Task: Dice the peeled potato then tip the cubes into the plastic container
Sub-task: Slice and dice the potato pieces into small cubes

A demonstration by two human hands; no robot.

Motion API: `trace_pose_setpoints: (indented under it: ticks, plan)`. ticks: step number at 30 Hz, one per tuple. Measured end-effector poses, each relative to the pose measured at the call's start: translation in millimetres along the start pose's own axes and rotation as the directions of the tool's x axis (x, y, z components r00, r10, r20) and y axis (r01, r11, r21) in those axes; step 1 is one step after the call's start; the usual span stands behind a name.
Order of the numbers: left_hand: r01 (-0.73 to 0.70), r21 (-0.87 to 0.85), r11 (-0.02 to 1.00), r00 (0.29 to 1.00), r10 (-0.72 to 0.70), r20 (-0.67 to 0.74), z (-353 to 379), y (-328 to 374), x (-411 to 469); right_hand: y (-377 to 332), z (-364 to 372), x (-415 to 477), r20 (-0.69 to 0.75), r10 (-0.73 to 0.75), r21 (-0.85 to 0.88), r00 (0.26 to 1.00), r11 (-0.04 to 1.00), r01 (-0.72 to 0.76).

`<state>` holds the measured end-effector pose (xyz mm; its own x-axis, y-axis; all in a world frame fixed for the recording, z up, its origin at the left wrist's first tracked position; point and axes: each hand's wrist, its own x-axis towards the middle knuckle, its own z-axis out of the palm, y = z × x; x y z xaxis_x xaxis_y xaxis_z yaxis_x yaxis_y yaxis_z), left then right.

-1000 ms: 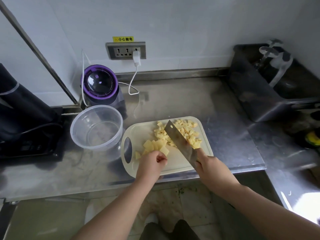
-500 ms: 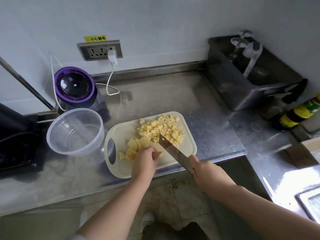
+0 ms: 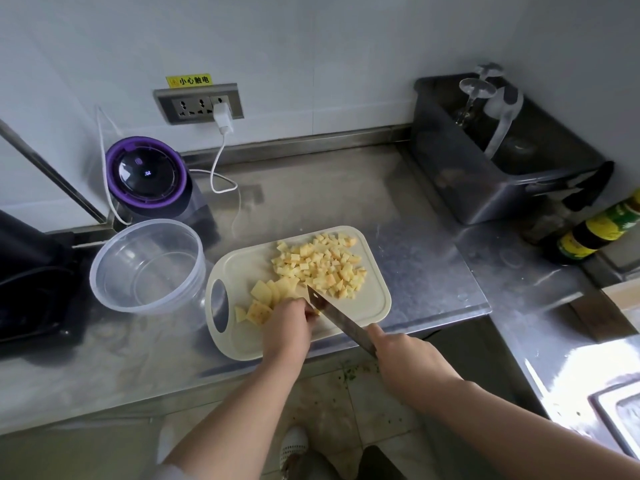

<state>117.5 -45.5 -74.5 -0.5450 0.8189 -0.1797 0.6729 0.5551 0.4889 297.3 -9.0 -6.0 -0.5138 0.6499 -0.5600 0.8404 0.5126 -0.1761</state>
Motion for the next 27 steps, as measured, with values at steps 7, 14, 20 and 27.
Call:
trace_pose_setpoints:
  ticks: [7, 14, 20, 27]
  plan:
    - [-0.020, 0.031, 0.999, 1.000, 0.021, -0.003, 1, -1, 2, -3, -4, -5, 0.012, -0.029, -0.004, 0.999, 1.000, 0.029]
    - [-0.049, 0.093, 0.994, 0.999, 0.050, -0.007, -1, 0, 2, -6, 0, -5, 0.059, -0.056, -0.060, 0.997, 0.996, 0.059]
    - [-0.051, 0.054, 0.997, 0.999, 0.050, 0.020, -2, 1, 2, 5, -1, 4, -0.065, -0.003, -0.049, 0.998, 0.999, 0.000]
    - [-0.106, 0.110, 0.988, 0.993, 0.110, -0.032, -3, 14, 10, 17, -18, 4, -0.137, 0.001, -0.043, 0.991, 0.999, -0.007]
